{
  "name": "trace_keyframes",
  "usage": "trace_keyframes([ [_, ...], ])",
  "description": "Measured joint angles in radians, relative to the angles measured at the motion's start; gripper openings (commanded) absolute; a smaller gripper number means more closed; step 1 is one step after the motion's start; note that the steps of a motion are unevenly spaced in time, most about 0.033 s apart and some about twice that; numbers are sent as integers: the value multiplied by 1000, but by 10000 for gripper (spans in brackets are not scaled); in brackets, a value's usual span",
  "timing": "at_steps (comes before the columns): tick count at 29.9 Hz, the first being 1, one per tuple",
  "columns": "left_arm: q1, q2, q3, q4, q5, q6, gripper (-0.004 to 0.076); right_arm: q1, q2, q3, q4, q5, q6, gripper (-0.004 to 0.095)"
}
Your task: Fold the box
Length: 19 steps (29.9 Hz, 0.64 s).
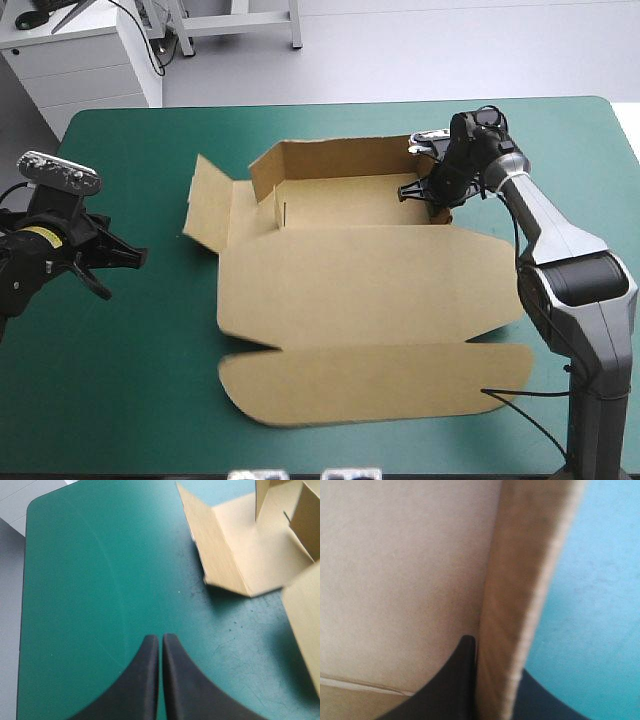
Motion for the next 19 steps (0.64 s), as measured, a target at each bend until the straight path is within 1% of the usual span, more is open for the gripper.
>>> trace_keyframes([
  [7, 0, 8, 0, -3, 0, 0, 8, 4, -65, 2, -2, 12, -35, -19],
  [14, 0, 41, 0, -3, -1, 0, 8, 3, -250, 5, -9, 13, -71, -19],
  [19, 0, 48, 0, -3, -1, -1, 8, 3, -398, 54, -53, 19, -89, -19],
])
